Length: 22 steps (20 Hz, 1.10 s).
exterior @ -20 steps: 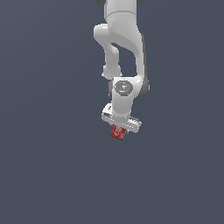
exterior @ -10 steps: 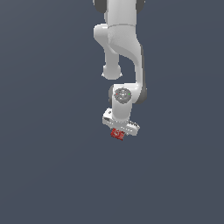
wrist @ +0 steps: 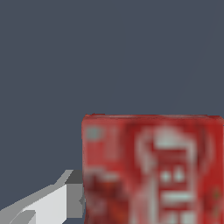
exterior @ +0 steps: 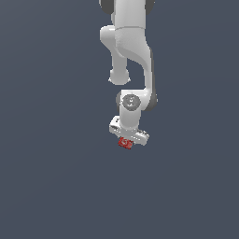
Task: Pick up the object and move it to a goal position.
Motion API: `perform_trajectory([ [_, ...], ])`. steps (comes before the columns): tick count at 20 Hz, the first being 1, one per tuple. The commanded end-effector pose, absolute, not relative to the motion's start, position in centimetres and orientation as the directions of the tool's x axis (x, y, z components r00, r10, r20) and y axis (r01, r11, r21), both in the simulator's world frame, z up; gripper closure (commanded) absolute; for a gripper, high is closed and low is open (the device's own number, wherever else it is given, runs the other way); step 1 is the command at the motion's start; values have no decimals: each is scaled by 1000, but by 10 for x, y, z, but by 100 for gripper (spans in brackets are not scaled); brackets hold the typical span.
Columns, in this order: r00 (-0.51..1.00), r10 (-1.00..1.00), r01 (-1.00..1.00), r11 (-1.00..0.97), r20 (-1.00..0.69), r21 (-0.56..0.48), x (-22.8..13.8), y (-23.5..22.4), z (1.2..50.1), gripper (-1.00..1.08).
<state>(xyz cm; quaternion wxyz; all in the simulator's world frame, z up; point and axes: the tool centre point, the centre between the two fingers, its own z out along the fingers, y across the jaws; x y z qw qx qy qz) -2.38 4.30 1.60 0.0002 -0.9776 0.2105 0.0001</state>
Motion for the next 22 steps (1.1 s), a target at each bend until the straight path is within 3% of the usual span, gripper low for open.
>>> perform_trajectory([
  [1,911,-413,-413,-911,0,0,-24,42,15,108],
  [12,912,-410,-410,-912,0,-1,-29,40,40,108],
  [22,911,-412,-412,-911,0,-2,-44,28,113,108],
])
